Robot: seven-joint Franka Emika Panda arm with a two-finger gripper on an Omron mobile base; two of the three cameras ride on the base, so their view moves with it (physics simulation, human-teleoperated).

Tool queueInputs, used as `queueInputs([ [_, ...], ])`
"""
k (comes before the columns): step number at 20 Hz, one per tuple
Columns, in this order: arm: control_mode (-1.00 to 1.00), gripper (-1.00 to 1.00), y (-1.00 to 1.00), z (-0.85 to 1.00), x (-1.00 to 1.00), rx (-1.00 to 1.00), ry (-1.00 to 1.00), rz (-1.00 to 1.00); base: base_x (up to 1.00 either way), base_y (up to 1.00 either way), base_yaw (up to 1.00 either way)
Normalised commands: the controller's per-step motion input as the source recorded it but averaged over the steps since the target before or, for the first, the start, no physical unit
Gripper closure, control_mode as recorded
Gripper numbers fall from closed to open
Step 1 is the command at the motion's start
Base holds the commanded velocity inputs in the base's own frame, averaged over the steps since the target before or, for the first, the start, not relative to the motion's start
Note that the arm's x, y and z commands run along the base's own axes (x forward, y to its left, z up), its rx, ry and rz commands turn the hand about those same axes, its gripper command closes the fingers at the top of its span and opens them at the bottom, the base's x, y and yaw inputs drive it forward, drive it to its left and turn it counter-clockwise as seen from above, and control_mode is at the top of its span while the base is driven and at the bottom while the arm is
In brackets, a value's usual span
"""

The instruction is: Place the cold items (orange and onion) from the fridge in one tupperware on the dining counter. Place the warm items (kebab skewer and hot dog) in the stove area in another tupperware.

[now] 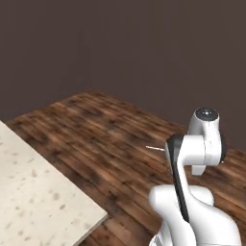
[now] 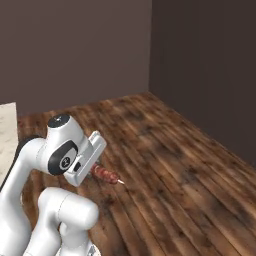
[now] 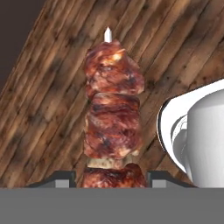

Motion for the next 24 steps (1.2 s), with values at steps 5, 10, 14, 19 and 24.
queueInputs([
  [5, 1.00, 1.00, 0.00, 0.00, 0.00, 0.00, 0.00, 0.00, 0.94, -0.26, 0.44],
  [10, 1.00, 1.00, 0.00, 0.00, 0.00, 0.00, 0.00, 0.00, 0.80, -0.47, 0.41],
  [14, 1.00, 1.00, 0.00, 0.00, 0.00, 0.00, 0.00, 0.00, 0.82, -0.47, 0.44],
  [19, 1.00, 1.00, 0.00, 0.00, 0.00, 0.00, 0.00, 0.00, 0.93, -0.55, 0.51],
  [24, 1.00, 1.00, 0.00, 0.00, 0.00, 0.00, 0.00, 0.00, 1.00, -0.52, 0.59],
])
